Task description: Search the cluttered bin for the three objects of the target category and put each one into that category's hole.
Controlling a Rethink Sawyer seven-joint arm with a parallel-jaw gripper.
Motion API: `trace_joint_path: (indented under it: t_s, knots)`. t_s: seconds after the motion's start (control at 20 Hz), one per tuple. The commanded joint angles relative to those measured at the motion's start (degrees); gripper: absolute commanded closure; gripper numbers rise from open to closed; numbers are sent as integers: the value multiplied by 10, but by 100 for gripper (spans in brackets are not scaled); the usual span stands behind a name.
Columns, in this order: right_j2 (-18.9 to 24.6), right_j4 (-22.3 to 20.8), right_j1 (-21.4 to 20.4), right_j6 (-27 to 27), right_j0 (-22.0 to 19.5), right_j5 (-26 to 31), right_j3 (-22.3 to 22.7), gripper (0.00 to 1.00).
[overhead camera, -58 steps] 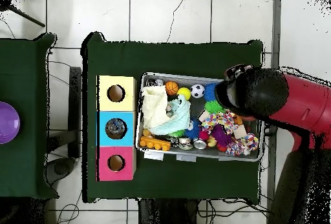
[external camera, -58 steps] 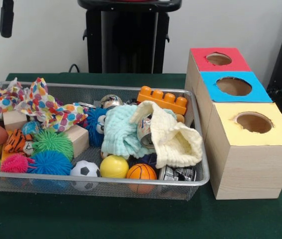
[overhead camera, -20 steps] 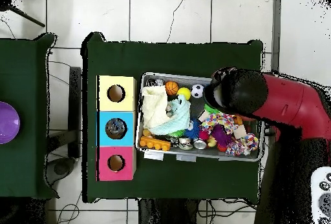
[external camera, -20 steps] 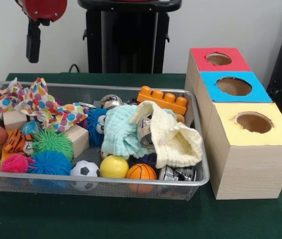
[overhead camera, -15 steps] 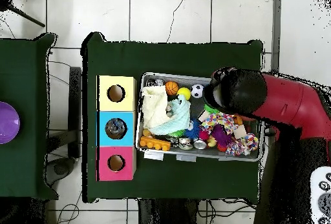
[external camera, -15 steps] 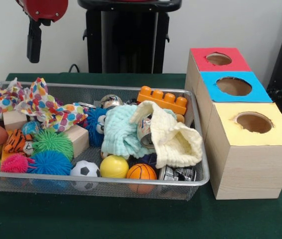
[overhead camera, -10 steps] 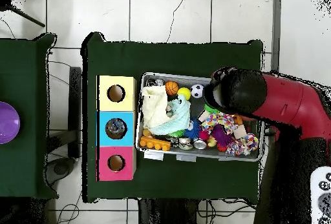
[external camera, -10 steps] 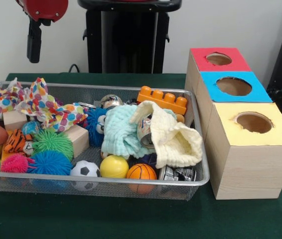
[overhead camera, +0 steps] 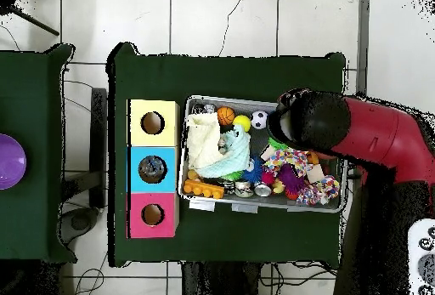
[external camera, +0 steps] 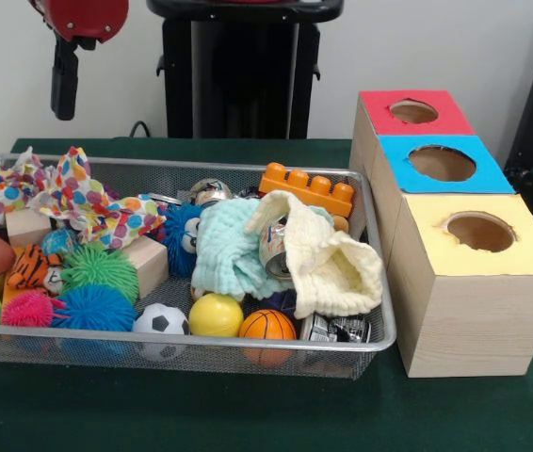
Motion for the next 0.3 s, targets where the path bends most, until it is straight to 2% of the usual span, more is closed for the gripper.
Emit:
trace_joint_path:
  t_s: [0.05,0.2,0.25,0.3]
  knots:
    - [28,-30,33,-74,-9,-4,24,100]
    - [32,-25,35,-81,-13,11,21,100]
    - [34,-23,36,-83,-14,15,20,0]
    - [31,-26,36,-79,-11,12,21,0]
